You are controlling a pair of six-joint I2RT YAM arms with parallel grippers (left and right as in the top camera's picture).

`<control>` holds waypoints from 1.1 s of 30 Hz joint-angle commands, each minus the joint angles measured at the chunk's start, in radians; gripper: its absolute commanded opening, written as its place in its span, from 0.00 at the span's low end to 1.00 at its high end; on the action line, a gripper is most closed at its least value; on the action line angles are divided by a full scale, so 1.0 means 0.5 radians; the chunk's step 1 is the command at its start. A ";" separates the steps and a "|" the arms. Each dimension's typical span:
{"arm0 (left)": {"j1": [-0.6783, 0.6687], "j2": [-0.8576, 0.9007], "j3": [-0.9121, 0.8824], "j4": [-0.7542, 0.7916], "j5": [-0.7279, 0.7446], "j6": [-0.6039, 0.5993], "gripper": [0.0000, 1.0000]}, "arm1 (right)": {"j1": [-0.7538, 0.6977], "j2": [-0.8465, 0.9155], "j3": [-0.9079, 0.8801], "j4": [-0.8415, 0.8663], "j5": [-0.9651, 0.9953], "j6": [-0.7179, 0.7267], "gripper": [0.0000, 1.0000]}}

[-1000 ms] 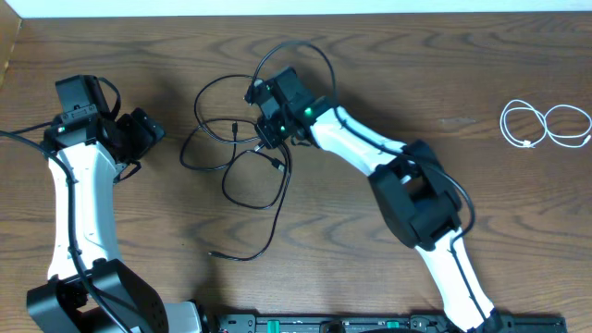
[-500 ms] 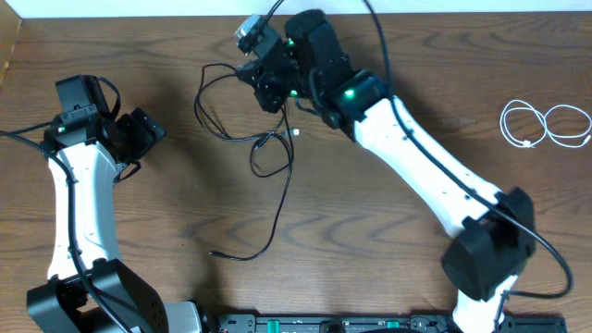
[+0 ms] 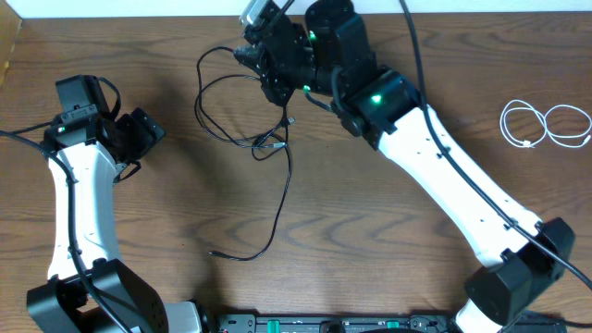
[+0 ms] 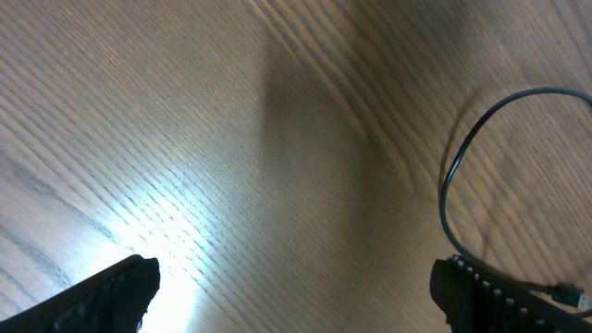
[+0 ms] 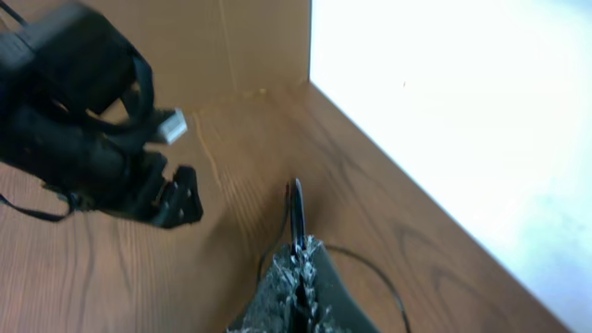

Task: Untangle cables
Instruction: 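Lift the black cable with the right gripper and pull it up-right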

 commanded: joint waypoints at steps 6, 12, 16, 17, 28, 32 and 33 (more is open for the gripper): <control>0.003 0.011 -0.011 -0.006 -0.034 -0.011 0.98 | 0.010 -0.102 0.018 0.083 -0.021 -0.030 0.01; 0.003 0.011 -0.011 -0.007 -0.034 -0.011 0.98 | 0.027 -0.102 0.018 0.323 -0.144 -0.030 0.01; 0.003 0.011 -0.011 -0.006 -0.034 -0.011 0.98 | 0.027 -0.106 0.018 0.493 -0.199 -0.029 0.01; 0.003 0.011 -0.011 -0.007 -0.034 -0.011 0.98 | 0.027 -0.108 0.018 0.529 -0.199 -0.029 0.01; 0.003 0.011 -0.011 -0.006 -0.034 -0.011 0.98 | 0.024 -0.108 0.018 1.077 -0.198 -0.349 0.01; 0.003 0.011 -0.011 -0.006 -0.034 -0.011 0.98 | 0.023 -0.108 0.018 1.273 -0.182 -0.634 0.01; 0.003 0.011 -0.011 -0.006 -0.034 -0.011 0.98 | 0.023 -0.108 0.018 1.299 -0.177 -0.698 0.01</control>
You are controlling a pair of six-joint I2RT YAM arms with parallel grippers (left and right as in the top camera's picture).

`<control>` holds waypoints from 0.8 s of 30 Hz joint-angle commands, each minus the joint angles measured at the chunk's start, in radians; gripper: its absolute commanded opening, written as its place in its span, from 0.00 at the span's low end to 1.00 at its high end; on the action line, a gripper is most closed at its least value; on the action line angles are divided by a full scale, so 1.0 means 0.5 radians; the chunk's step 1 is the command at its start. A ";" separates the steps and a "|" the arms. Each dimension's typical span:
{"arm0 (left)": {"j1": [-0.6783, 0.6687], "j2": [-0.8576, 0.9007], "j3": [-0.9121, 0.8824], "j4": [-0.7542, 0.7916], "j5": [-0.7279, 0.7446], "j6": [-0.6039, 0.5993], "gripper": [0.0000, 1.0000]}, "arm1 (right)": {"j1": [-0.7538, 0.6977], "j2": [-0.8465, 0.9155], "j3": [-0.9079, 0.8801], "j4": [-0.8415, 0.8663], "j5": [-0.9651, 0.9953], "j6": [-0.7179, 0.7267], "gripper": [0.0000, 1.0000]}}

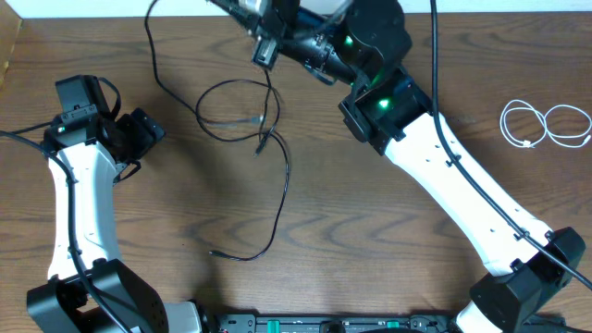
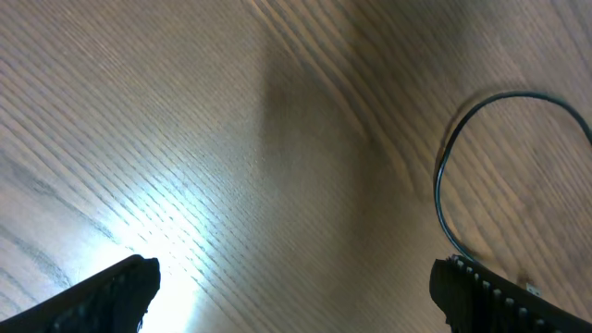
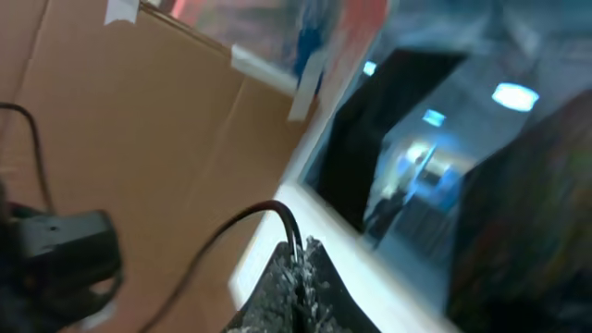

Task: Untangle cables
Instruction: 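Lift the black cable with the right gripper and pull it up-right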

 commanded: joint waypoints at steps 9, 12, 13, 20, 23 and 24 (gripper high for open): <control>0.003 0.011 -0.011 -0.007 -0.034 -0.011 0.98 | -0.005 -0.053 0.019 0.064 0.529 -0.624 0.01; 0.003 0.011 -0.011 -0.007 -0.034 -0.011 0.98 | -0.015 -0.053 0.019 0.000 0.578 -0.624 0.01; 0.003 0.011 -0.011 -0.008 -0.034 -0.011 0.98 | -0.020 -0.053 0.019 -0.027 0.580 -0.624 0.01; 0.003 0.011 -0.011 -0.007 -0.034 -0.011 0.98 | -0.078 -0.050 0.019 -0.252 0.584 -0.624 0.01; 0.003 0.011 -0.011 -0.008 -0.034 -0.011 0.98 | -0.109 -0.038 0.018 -0.362 0.584 -0.623 0.01; 0.003 0.011 -0.011 -0.007 -0.034 -0.011 0.98 | -0.120 -0.034 0.018 -0.405 0.584 -0.624 0.01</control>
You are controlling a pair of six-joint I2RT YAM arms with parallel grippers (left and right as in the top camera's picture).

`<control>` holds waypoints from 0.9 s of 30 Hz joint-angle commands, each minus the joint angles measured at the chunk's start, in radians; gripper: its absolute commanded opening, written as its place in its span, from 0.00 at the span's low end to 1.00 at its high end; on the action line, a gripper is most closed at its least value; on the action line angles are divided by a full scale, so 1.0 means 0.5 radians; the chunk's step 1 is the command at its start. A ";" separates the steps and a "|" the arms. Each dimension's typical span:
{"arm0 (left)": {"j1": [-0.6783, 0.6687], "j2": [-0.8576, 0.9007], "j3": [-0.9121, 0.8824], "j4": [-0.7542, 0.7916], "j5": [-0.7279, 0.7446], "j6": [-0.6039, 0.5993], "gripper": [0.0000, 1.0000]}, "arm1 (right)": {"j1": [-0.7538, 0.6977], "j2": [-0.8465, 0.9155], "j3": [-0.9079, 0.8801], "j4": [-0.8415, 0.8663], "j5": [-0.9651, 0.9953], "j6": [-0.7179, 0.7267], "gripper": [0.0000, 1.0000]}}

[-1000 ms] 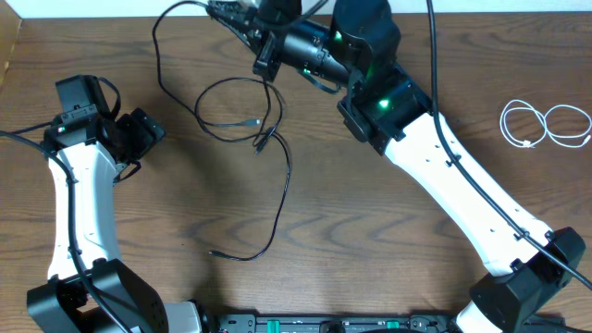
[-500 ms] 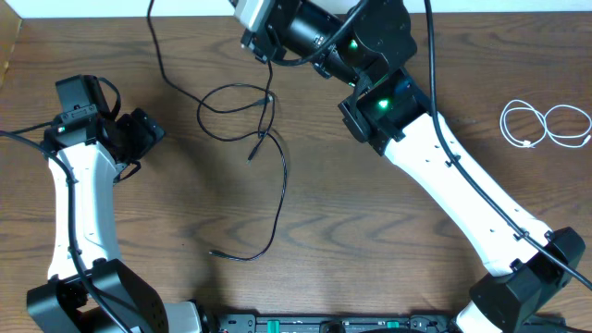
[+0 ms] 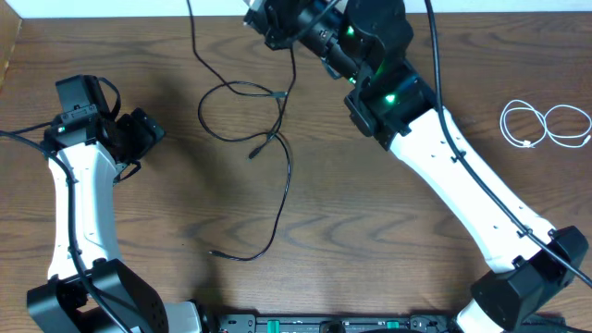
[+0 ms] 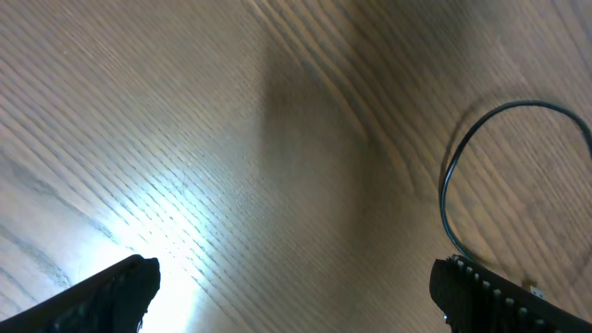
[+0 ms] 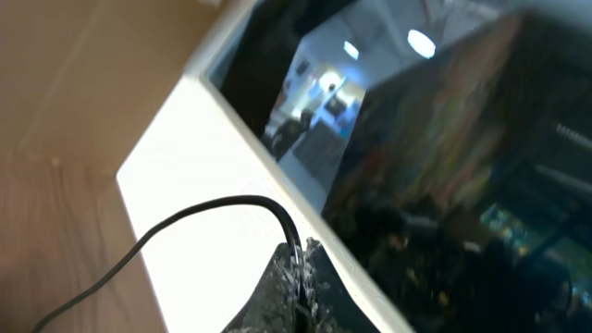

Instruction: Untangle cables

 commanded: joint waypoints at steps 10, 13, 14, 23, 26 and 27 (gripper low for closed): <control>0.003 0.011 -0.011 -0.008 -0.034 -0.011 0.98 | -0.185 -0.031 0.018 -0.711 0.268 0.005 0.01; 0.003 0.011 -0.011 -0.007 -0.034 -0.011 0.98 | -0.243 -0.031 0.017 -0.969 0.416 0.146 0.01; 0.003 0.011 -0.011 -0.007 -0.034 -0.011 0.98 | -0.261 -0.031 0.015 -1.038 0.443 0.184 0.01; 0.003 0.011 -0.011 -0.007 -0.034 -0.011 0.98 | -0.504 -0.035 0.011 -1.302 1.066 0.947 0.01; 0.003 0.011 -0.011 -0.007 -0.034 -0.011 0.98 | -0.552 -0.058 0.012 -1.231 1.007 1.283 0.01; 0.003 0.011 -0.011 -0.007 -0.034 -0.011 0.98 | -0.562 -0.076 0.012 -1.189 0.873 1.398 0.01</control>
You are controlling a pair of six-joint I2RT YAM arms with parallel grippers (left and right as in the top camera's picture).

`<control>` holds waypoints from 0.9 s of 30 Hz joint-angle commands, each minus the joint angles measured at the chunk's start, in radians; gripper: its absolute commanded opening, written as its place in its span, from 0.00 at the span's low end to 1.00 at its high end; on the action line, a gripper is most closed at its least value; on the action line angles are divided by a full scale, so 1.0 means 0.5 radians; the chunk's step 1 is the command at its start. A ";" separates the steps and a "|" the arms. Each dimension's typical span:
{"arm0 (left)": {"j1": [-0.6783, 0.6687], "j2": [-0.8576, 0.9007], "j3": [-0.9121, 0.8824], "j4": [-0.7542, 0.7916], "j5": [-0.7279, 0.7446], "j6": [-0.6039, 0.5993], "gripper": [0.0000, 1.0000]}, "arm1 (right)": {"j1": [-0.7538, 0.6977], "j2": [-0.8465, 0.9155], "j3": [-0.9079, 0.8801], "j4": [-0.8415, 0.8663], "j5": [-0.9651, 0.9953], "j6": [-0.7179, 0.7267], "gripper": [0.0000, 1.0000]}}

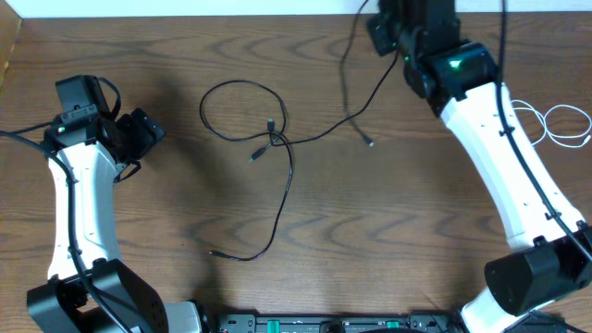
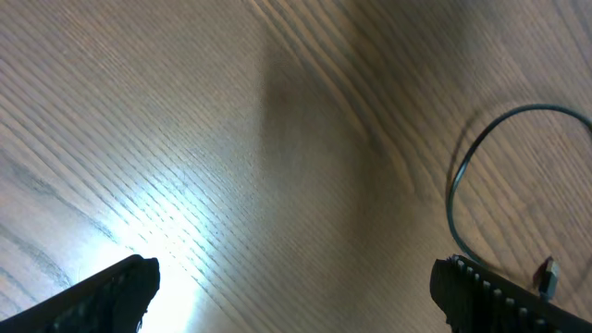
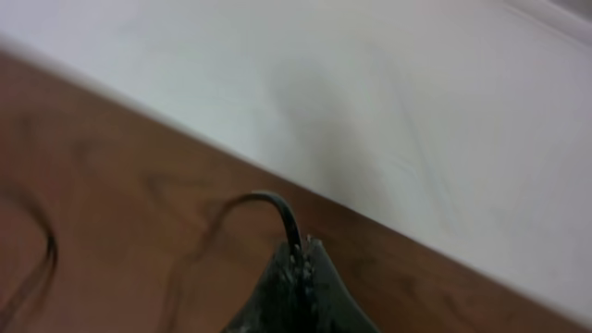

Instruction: Untangle cables

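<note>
Black cables [image 1: 282, 180] lie tangled mid-table: a loop [image 1: 239, 107] on the left, a knot [image 1: 277, 139], and a long tail ending near the front [image 1: 215, 252]. One strand runs right from the knot and up to my right gripper [image 1: 379, 23], held high at the far edge, with a plug end [image 1: 369, 142] hanging by it. In the right wrist view the right gripper [image 3: 298, 252] is shut on the black cable [image 3: 277, 207]. My left gripper [image 2: 296, 296] is open over bare wood left of the loop [image 2: 458, 185]; its fingers [image 2: 111, 287] hold nothing.
A coiled white cable [image 1: 548, 124] lies at the right edge, close to the right arm's forearm. A white wall borders the far edge of the table [image 1: 185, 296]. The left arm [image 1: 79, 194] runs along the left side.
My right gripper, still shut on the cable, has moved from above the tangle to the far right. A strand now stretches right from the knot, and a plug end has come free.
My right gripper was shut on the cable low at the tangle's far side. It then held the cable higher, with the strands drawn up toward the far edge, and now it is off to the right. The left arm stayed still and open throughout.
</note>
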 commanded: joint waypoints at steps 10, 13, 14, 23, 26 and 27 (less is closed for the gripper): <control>0.003 0.011 -0.011 -0.006 -0.034 -0.011 0.98 | -0.040 -0.291 0.012 0.803 -1.948 0.550 0.01; 0.003 0.011 -0.011 -0.007 -0.034 -0.011 0.98 | -0.022 -0.386 0.012 0.951 -1.990 0.550 0.01; 0.003 0.011 -0.011 -0.006 -0.034 -0.011 0.98 | -0.022 -0.413 0.012 0.988 -1.990 0.549 0.01; 0.003 0.011 -0.011 -0.006 -0.034 -0.011 0.98 | -0.039 -0.603 0.012 1.481 -1.695 0.549 0.01; 0.003 0.011 -0.011 -0.006 -0.034 -0.011 0.98 | -0.039 -0.613 0.012 1.497 -1.561 0.549 0.01; 0.003 0.011 -0.011 -0.007 -0.034 -0.011 0.98 | -0.039 -0.613 0.012 1.473 -1.523 0.549 0.01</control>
